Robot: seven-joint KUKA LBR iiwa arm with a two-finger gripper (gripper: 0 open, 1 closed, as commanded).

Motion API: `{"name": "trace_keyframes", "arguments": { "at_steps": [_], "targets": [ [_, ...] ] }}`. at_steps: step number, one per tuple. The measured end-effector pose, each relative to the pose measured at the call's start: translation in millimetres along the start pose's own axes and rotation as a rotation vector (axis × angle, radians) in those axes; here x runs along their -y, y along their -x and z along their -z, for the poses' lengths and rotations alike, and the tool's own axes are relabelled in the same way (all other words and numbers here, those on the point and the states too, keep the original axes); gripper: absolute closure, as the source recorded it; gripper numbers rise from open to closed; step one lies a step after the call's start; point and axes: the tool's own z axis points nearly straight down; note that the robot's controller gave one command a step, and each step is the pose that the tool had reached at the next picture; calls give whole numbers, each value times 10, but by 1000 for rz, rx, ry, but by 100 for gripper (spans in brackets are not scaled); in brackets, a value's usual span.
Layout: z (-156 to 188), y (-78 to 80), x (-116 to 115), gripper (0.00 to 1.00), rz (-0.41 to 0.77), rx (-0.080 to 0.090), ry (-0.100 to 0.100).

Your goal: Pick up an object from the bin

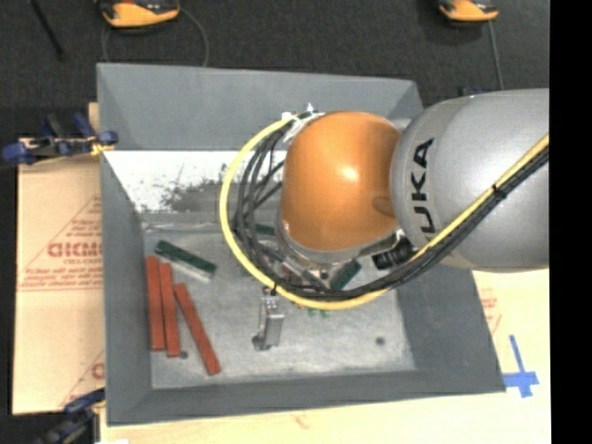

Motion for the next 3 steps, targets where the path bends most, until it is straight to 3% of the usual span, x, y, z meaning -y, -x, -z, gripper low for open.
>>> {"name": "trace_keyframes", "arguments": {
  "at_steps": [1, 2, 3],
  "targets": [
    [-1564, -61, -218, 0, 100, 3, 1],
    [-1527, -50, -214, 100, 96, 7, 1],
    [12, 46, -196, 100, 114, 17, 1]
  ]
}}
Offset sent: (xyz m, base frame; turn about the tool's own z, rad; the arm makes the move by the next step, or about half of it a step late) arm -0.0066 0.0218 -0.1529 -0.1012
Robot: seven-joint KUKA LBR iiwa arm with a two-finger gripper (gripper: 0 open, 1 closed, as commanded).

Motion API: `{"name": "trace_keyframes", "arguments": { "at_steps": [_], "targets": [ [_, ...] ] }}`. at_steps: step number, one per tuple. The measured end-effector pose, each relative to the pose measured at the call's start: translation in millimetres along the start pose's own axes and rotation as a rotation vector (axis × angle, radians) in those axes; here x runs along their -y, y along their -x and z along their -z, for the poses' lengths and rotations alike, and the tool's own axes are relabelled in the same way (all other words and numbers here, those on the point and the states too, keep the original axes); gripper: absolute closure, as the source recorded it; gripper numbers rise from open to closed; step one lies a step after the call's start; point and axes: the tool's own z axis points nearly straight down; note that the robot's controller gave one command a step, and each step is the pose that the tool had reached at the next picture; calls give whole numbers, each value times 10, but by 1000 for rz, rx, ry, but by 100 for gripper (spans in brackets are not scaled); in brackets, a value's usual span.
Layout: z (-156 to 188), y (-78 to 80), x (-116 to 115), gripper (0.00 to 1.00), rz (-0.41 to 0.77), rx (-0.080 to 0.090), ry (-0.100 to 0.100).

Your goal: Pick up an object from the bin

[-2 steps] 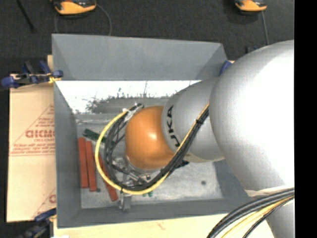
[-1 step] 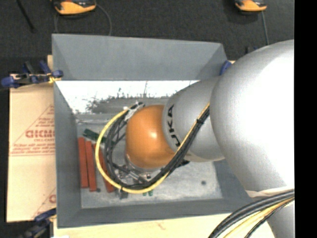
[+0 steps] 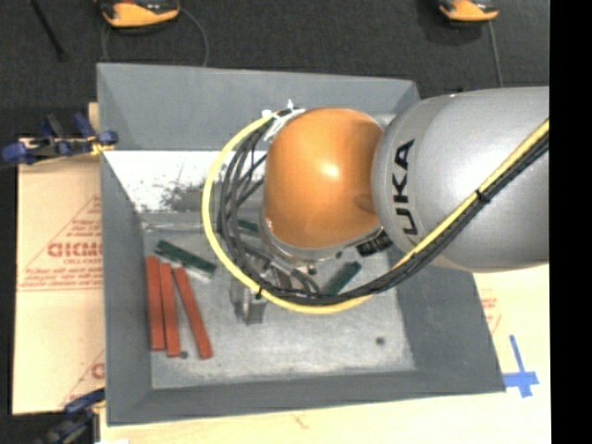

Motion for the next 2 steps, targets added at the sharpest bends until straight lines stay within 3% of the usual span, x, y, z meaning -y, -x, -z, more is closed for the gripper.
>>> {"name": "trace_keyframes", "arguments": {
  "at_steps": [1, 2],
  "targets": [
    [-724, 385, -306, 100, -177, -12, -1],
    [-639, 241, -416, 100, -385, -11, -2]
  ]
}}
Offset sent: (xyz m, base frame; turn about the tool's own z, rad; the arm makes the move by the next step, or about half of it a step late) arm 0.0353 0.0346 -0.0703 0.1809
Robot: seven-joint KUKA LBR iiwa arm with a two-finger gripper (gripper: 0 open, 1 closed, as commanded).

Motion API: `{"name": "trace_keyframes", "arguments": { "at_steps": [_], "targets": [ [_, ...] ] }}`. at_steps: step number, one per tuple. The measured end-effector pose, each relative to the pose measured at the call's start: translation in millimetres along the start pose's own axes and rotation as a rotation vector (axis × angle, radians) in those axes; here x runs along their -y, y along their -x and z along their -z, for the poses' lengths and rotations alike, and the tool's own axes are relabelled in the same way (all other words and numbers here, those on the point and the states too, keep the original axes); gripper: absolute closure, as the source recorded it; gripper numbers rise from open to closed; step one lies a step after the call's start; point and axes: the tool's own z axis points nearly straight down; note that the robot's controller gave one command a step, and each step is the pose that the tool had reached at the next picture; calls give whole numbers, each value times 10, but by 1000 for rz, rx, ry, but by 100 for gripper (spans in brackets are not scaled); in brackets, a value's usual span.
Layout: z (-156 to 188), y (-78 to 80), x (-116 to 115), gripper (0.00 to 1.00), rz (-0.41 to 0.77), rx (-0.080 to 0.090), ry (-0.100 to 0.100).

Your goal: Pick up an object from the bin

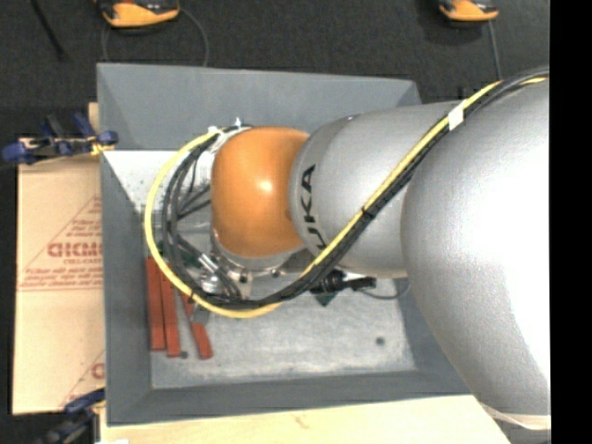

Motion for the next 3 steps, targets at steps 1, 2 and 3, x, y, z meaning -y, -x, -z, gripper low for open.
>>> {"name": "trace_keyframes", "arguments": {
  "at_steps": [1, 2, 3],
  "targets": [
    [105, 426, 1231, 100, -23, 3, -6],
    [108, 893, 2568, 100, 28, 5, -6],
    [108, 880, 2517, 0, 34, 4, -2]
  ]
}}
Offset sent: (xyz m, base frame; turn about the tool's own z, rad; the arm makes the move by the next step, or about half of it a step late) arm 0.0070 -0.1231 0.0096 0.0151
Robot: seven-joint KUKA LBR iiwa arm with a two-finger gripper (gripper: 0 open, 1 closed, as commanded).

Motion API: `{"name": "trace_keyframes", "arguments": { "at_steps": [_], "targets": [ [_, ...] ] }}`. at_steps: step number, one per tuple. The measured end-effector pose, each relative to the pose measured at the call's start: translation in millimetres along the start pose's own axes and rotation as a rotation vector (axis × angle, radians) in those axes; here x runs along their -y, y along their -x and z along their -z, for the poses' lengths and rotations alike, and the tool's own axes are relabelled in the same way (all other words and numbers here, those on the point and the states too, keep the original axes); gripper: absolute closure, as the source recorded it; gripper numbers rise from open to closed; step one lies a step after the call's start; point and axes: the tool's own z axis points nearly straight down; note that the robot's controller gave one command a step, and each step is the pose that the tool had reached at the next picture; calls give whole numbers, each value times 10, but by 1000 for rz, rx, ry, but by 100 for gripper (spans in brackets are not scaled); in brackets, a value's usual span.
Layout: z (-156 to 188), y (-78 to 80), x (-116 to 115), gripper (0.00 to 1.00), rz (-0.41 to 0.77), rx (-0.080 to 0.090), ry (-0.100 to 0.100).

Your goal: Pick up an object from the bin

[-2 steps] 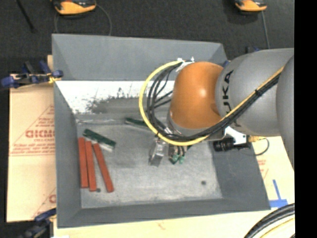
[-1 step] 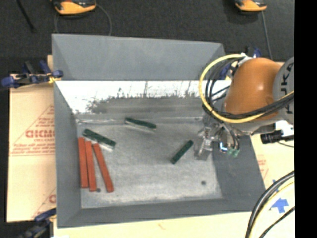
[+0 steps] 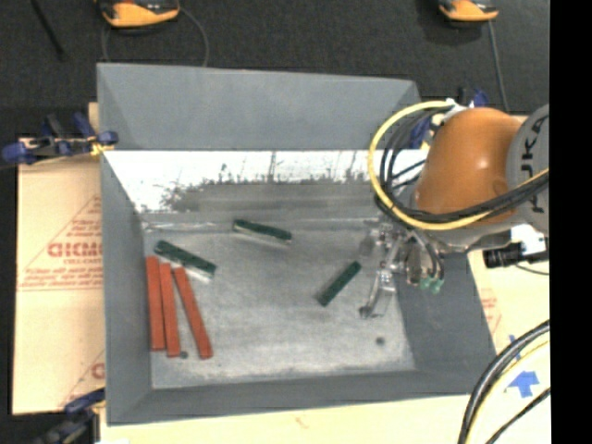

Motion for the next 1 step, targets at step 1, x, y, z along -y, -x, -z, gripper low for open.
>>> {"name": "trace_keyframes", "arguments": {
  "at_steps": [1],
  "targets": [
    [-1145, 812, -65, 0, 48, -2, -1]
  ]
}}
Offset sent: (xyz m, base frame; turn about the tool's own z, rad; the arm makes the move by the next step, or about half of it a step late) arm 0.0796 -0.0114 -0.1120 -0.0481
